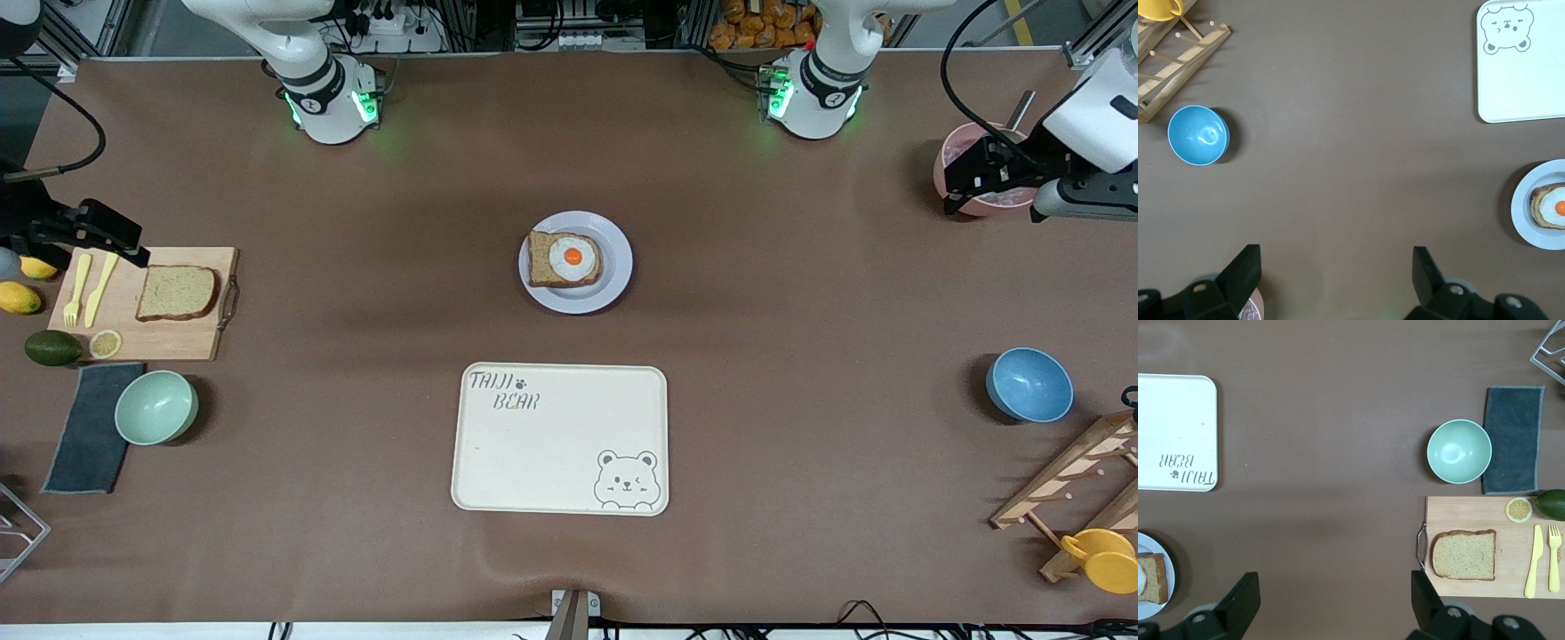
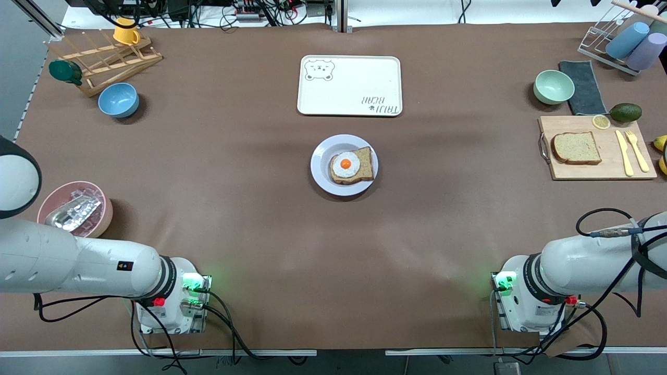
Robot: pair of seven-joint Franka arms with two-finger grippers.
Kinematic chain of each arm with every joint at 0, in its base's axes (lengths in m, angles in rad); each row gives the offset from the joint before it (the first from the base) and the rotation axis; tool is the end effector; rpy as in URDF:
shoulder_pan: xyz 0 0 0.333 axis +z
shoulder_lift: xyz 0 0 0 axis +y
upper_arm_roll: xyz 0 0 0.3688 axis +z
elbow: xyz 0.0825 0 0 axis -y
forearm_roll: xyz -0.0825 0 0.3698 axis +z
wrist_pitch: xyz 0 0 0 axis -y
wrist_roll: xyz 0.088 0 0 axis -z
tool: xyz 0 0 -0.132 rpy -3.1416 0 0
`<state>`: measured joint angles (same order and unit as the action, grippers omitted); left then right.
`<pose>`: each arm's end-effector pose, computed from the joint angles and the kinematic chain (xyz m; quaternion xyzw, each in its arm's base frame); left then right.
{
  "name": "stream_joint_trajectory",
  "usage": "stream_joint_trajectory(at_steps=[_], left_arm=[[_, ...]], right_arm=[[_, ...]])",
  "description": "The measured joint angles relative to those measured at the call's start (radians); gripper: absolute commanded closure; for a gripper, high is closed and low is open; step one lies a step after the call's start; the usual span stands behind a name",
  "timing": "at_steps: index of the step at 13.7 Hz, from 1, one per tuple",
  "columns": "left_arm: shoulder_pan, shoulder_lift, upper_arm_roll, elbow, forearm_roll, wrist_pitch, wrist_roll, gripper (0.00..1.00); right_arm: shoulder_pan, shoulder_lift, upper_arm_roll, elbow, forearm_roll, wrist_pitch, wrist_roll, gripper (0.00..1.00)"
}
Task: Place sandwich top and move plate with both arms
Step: 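Move the right gripper toward the bread slice on the wooden board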
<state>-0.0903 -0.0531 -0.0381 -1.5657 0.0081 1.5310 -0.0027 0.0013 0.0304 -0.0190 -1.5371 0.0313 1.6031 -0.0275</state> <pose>0.5134 -0.0659 0.6792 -0.9980 0.0626 -0.0095 0.0044 0.5558 -0.0056 0.6541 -0.9997 -0.0047 -0.0181 0.0149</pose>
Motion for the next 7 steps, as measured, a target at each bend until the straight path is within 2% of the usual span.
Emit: stream_joint_trajectory(at_steps=[7], left_arm=[[0.000,0.000,0.001,0.005,0.000,0.000,0.020,0.00]], right_arm=[[0.000,0.000,0.000,-0.001,0.001,-0.006,0.000,0.00]])
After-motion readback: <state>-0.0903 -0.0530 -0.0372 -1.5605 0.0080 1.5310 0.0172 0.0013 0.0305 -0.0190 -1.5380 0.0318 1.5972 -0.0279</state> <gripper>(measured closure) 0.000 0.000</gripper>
